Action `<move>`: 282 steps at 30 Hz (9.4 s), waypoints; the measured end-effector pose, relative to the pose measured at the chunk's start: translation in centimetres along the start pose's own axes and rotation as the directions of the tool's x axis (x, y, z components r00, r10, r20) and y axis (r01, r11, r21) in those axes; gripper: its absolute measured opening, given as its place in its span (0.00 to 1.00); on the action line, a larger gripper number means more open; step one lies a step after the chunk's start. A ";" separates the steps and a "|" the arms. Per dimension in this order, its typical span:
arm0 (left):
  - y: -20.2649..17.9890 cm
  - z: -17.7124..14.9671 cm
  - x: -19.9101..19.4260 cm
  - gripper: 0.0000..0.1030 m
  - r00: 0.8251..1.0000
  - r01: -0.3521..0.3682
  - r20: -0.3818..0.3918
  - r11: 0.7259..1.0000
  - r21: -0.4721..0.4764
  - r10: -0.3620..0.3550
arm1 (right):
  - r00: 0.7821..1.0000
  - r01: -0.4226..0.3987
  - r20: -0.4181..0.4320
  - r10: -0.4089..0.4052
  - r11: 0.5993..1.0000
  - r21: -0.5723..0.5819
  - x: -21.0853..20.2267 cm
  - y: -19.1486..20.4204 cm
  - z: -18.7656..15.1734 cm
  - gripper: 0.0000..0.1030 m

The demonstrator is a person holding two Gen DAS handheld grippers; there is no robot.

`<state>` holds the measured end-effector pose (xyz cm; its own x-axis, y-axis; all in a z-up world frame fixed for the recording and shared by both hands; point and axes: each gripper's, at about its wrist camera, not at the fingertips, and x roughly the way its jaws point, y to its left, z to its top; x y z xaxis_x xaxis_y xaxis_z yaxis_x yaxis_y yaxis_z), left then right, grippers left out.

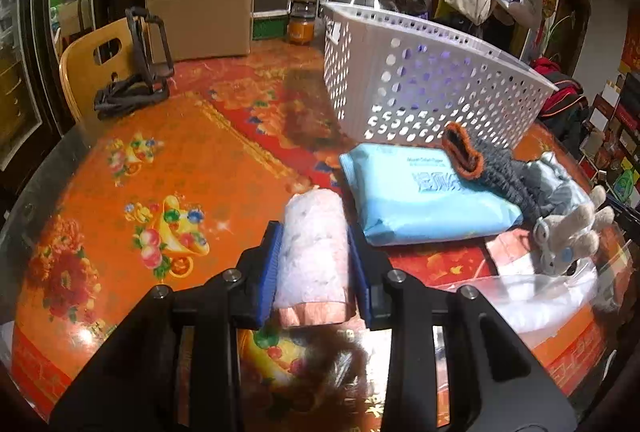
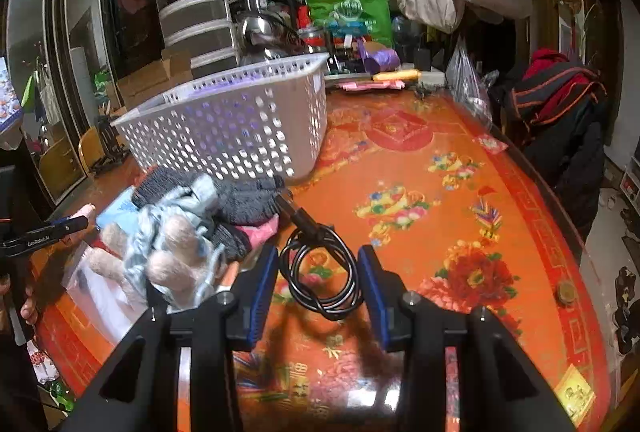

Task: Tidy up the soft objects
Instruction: 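Drop the black cable into the basket with the right tool while the left tool drops the pink cloth, then grasp the white plush toy with both tools together, then carry the white plush toy with both tools into the basket and release, then move both tools back toward the remaining items on the table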

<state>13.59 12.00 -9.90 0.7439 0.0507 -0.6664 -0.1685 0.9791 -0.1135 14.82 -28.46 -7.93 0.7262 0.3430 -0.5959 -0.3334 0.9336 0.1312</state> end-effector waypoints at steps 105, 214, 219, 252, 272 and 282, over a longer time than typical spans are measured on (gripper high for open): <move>-11.5 1.4 -5.8 0.80 0.981 0.147 0.119 0.986 0.074 -0.155 | 0.995 -0.078 0.064 0.076 0.997 0.019 -3.1 4.5 4.2 0.71; -16.1 23.7 9.4 0.65 0.975 0.224 -0.018 0.973 0.063 -0.223 | 0.994 -0.005 -0.111 -0.017 0.980 -0.197 11.8 7.9 20.1 0.66; -13.4 23.7 7.8 0.77 0.984 0.176 0.016 0.983 0.045 -0.177 | 0.998 -0.035 -0.061 0.026 0.989 -0.143 10.2 7.1 20.6 0.71; -8.2 13.3 -1.8 0.81 0.993 0.108 0.040 0.993 0.042 -0.110 | 0.998 -0.063 -0.017 0.062 0.997 -0.048 3.2 5.8 14.2 0.72; -5.1 -5.6 -3.2 0.81 0.995 0.096 -0.033 0.990 0.101 -0.093 | 0.992 -0.113 -0.055 0.113 0.994 0.006 -3.0 7.0 -6.6 0.69; -6.2 -7.1 -2.4 0.70 0.991 0.130 -0.026 0.980 0.153 -0.128 | 0.993 -0.110 -0.049 0.107 0.992 -0.068 -1.6 8.4 -7.0 0.48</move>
<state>8.24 4.39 -12.80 0.7424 -0.0799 -0.6652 0.0311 0.9959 -0.0850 6.61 -21.85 -11.42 0.6558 0.4352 -0.6169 -0.4515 0.8810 0.1415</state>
